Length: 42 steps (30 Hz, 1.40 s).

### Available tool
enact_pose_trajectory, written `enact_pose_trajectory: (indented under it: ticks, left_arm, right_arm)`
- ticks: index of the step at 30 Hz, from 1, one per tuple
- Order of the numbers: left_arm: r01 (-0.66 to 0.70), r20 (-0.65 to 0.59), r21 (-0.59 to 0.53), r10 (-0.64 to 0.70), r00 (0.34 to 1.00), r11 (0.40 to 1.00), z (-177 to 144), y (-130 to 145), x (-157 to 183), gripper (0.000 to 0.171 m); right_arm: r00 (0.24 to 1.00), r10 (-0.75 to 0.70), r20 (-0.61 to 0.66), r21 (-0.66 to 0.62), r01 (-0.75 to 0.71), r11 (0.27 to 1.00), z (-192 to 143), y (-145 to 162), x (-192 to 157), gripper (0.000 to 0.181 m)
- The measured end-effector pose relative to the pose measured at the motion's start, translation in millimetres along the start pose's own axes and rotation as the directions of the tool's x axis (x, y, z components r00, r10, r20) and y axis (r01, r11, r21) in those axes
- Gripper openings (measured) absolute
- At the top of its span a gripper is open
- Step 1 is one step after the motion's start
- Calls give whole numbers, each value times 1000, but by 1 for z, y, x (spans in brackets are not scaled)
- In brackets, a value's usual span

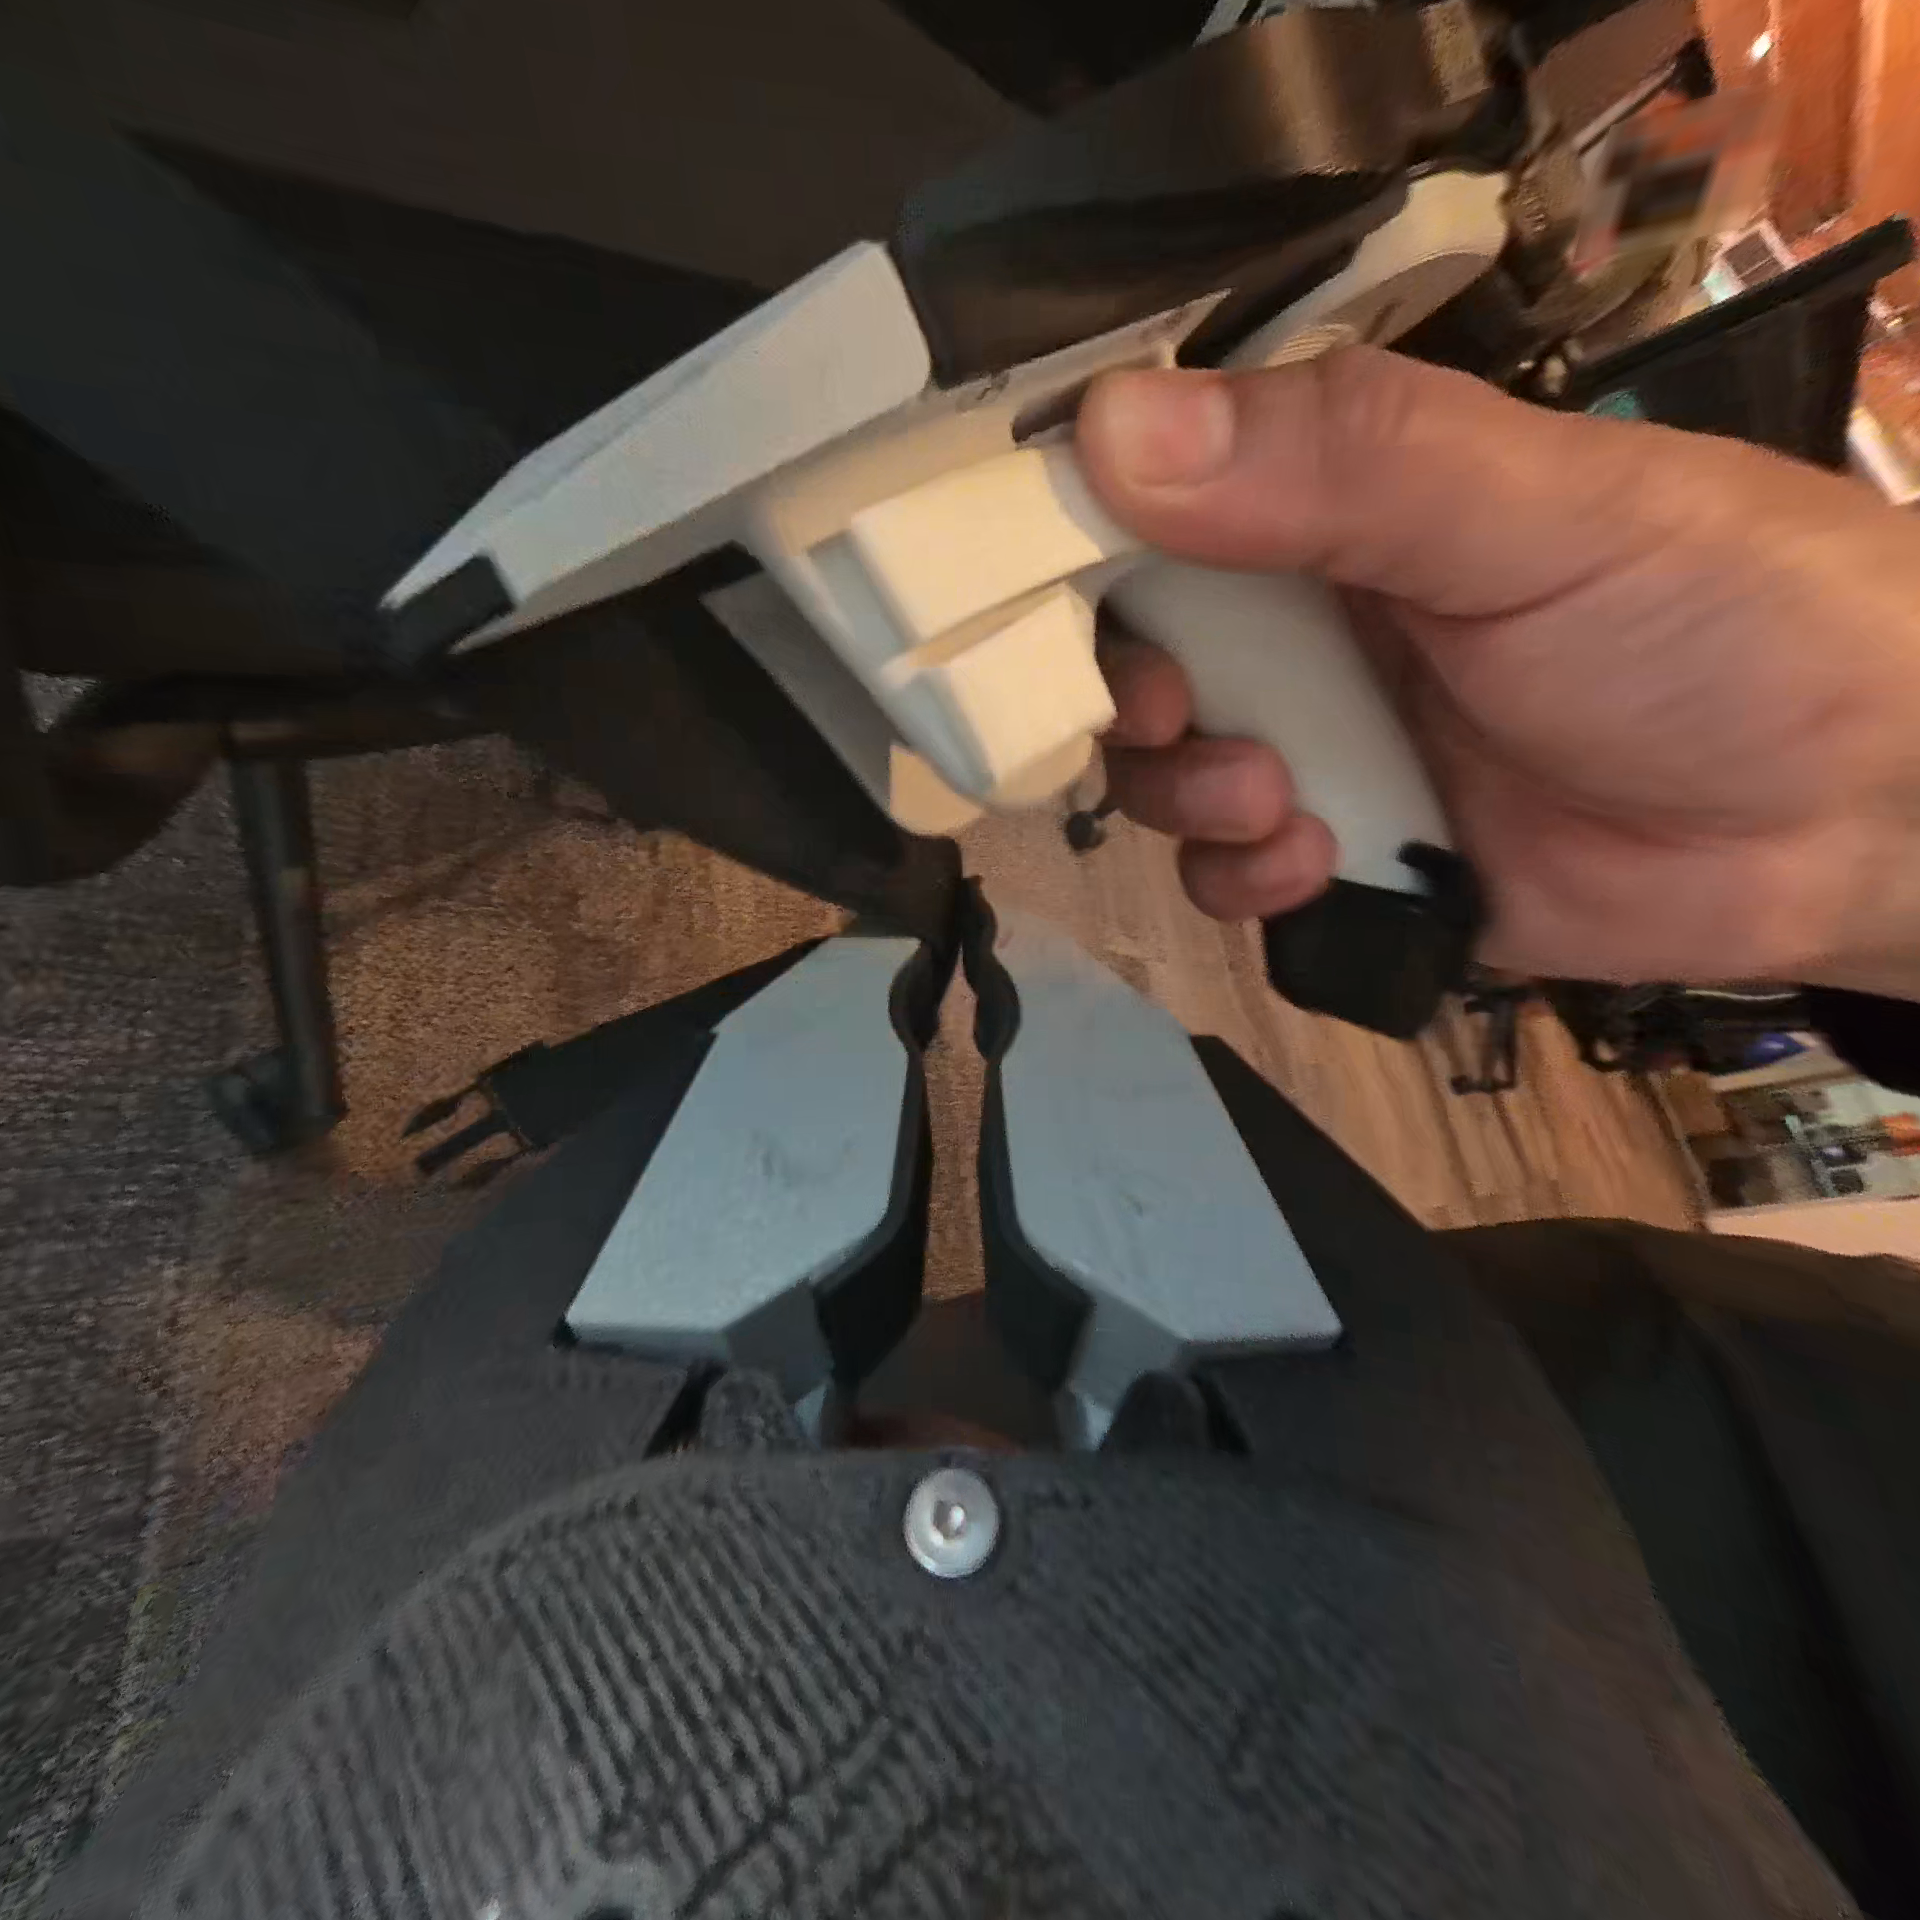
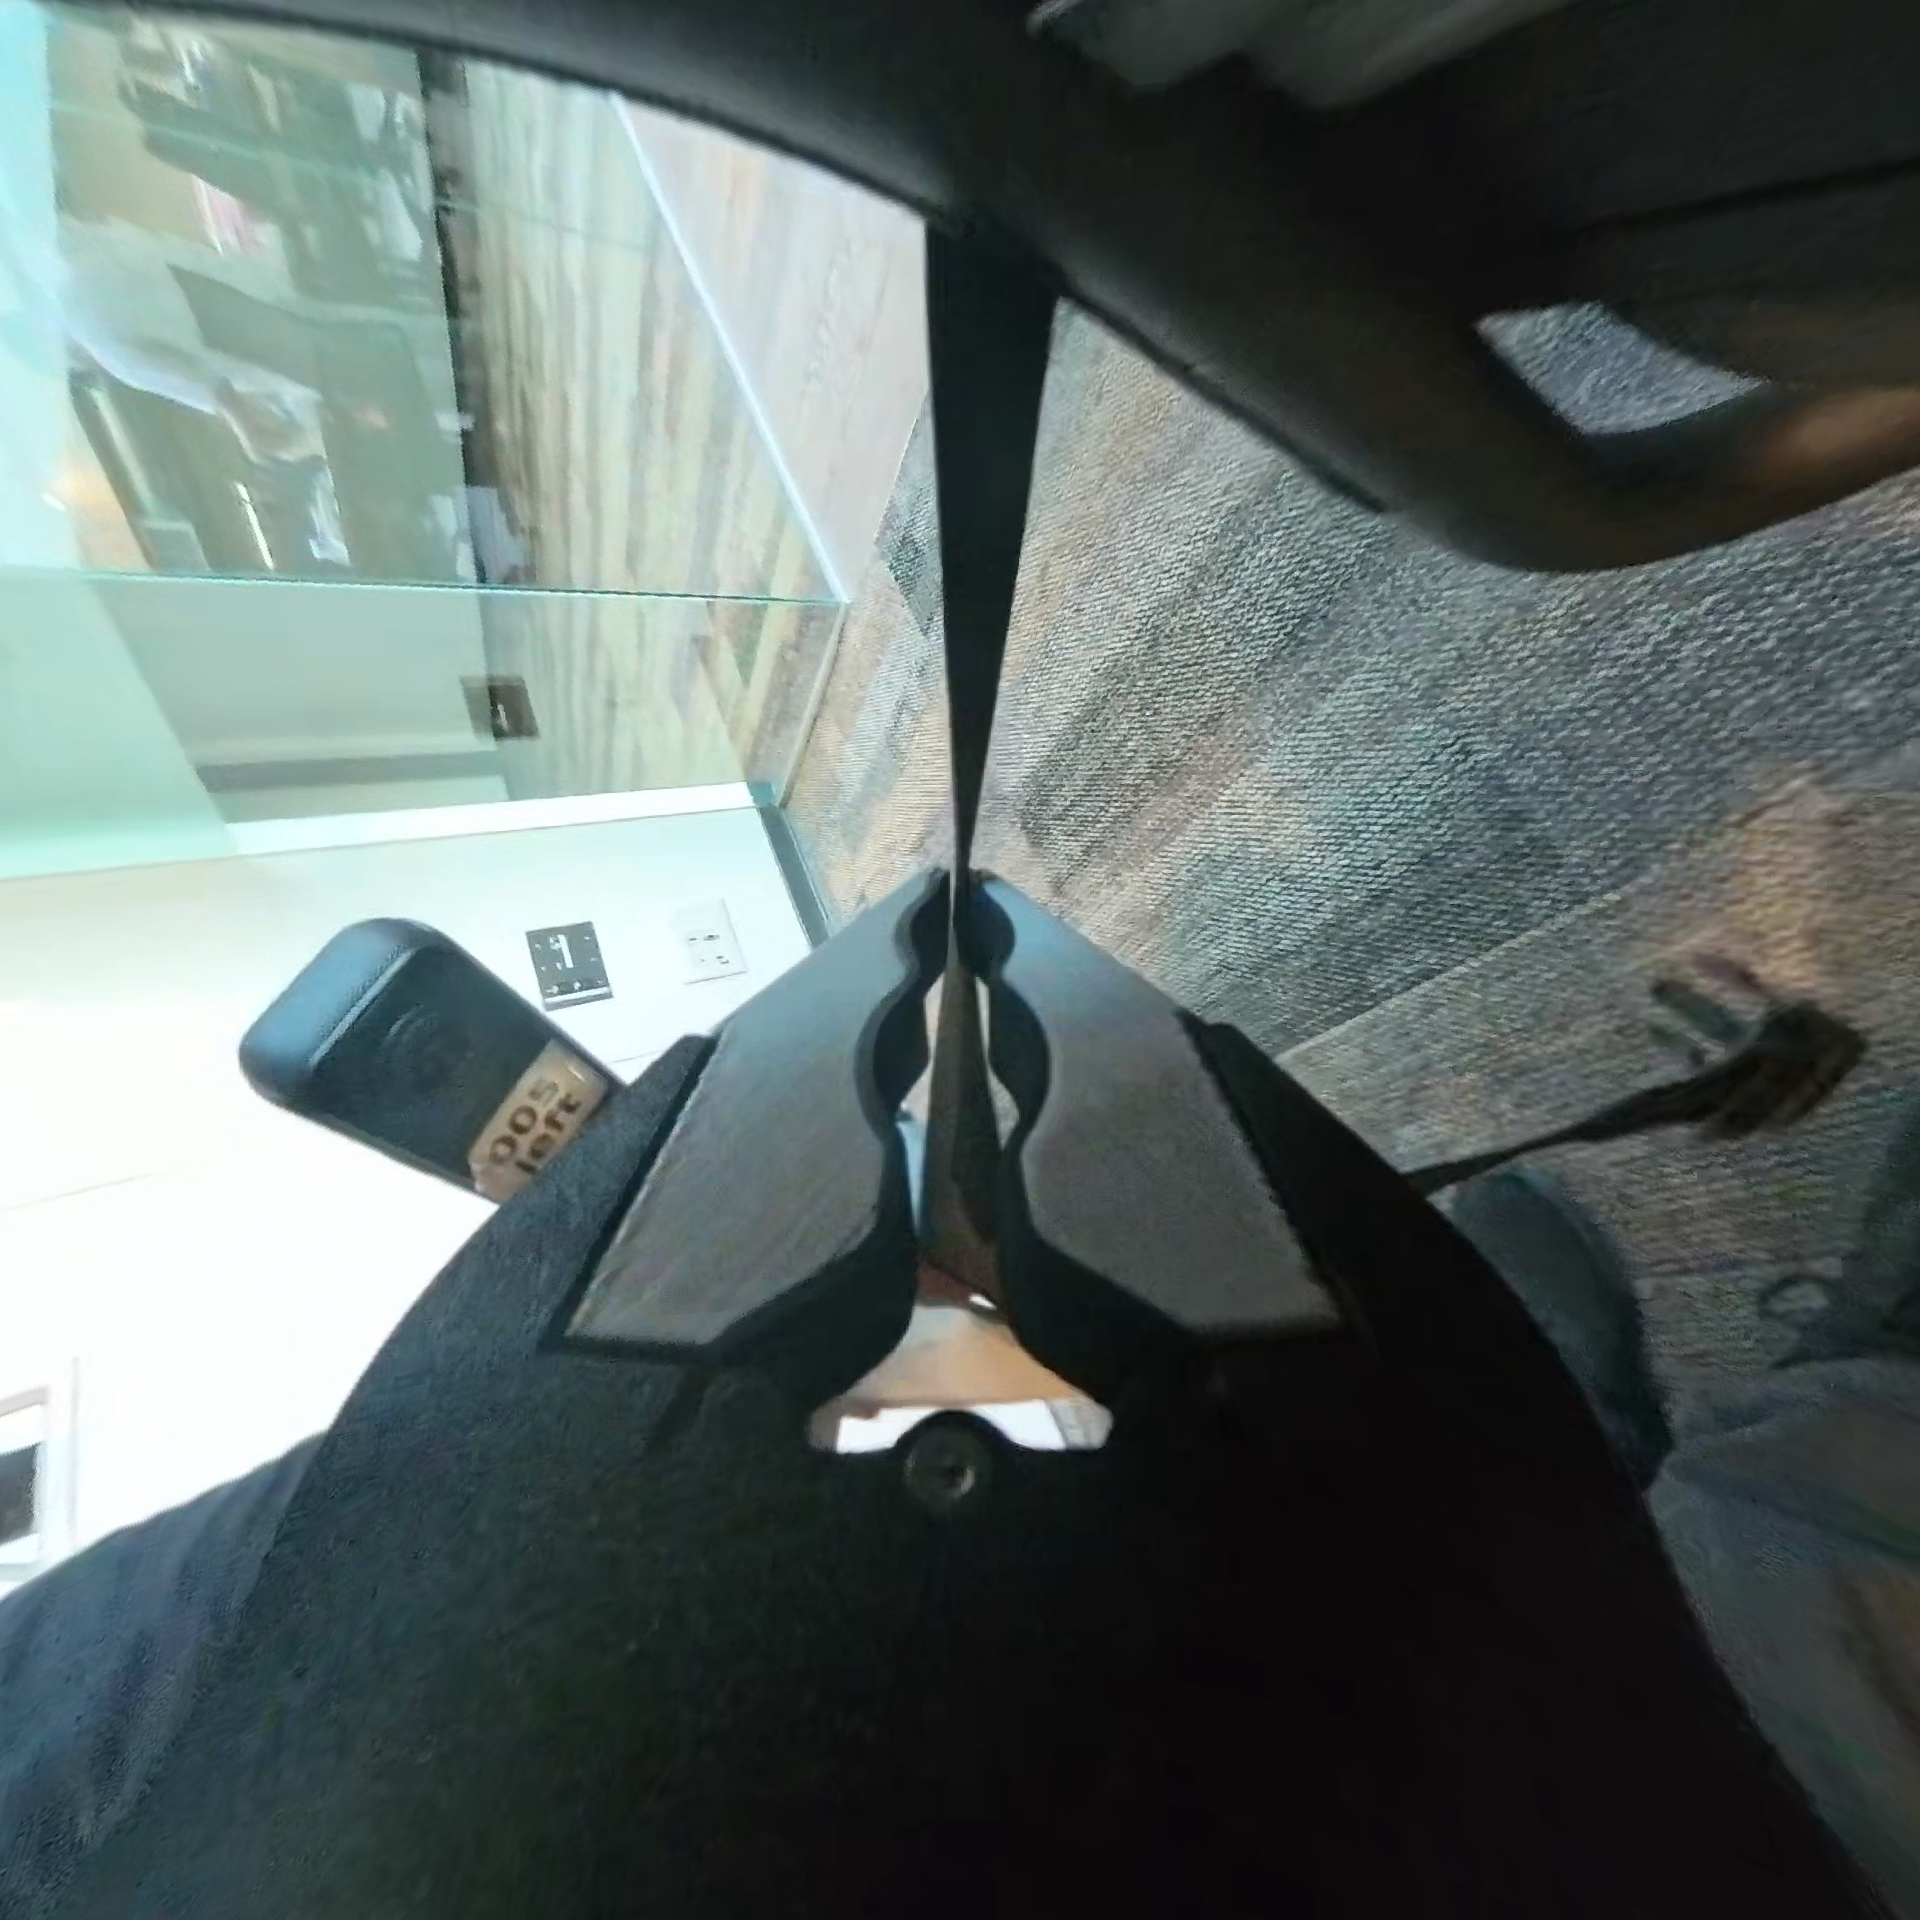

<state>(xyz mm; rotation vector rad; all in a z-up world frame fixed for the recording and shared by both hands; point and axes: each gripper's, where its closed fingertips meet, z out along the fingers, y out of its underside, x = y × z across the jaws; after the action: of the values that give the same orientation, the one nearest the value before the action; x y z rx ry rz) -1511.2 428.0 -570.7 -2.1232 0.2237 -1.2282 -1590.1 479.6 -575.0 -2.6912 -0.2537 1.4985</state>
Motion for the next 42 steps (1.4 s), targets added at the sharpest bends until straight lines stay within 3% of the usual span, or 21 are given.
enact_pose_trajectory:
  ticks: [4,8,12,15,18,23,29,33,37,42]
  left_arm:
    - [29,-1,-2,-29,1000,1000,-1,3,-4,0]
    - [46,5,-21,-46,999,999,-3,6,-7,0]
    - [95,8,-19,-95,995,995,2,9,-7,0]
    - [138,19,-15,-138,990,990,9,8,-8,0]
    - [179,50,-37,-178,983,983,19,8,-11,0]
    - [270,143,-56,-260,955,961,36,4,-12,0]
    - [446,335,26,-429,839,894,40,1,-16,0]
    - [511,452,73,-485,749,857,43,0,-17,0]
    - [527,532,39,-464,708,849,52,-4,-19,0]
    - [549,563,61,-483,671,833,67,-7,-26,0]
  right_arm:
    - [995,-99,-18,45,100,994,-38,-3,18,22]
    - [993,-119,3,70,118,990,-91,39,50,44]
    - [1000,-2,-21,125,5,992,-162,89,121,44]
    - [996,87,-34,206,-78,975,-223,100,176,46]
    - [988,153,-27,259,-141,955,-276,92,227,46]
    - [986,152,62,341,-164,926,-340,62,277,47]
    - [996,61,59,223,-73,972,-384,77,325,47]
    - [999,-7,-39,129,12,992,-426,88,365,49]
    - [1000,-18,7,139,17,990,-452,70,375,49]
    - [994,-84,69,163,72,984,-453,23,357,49]
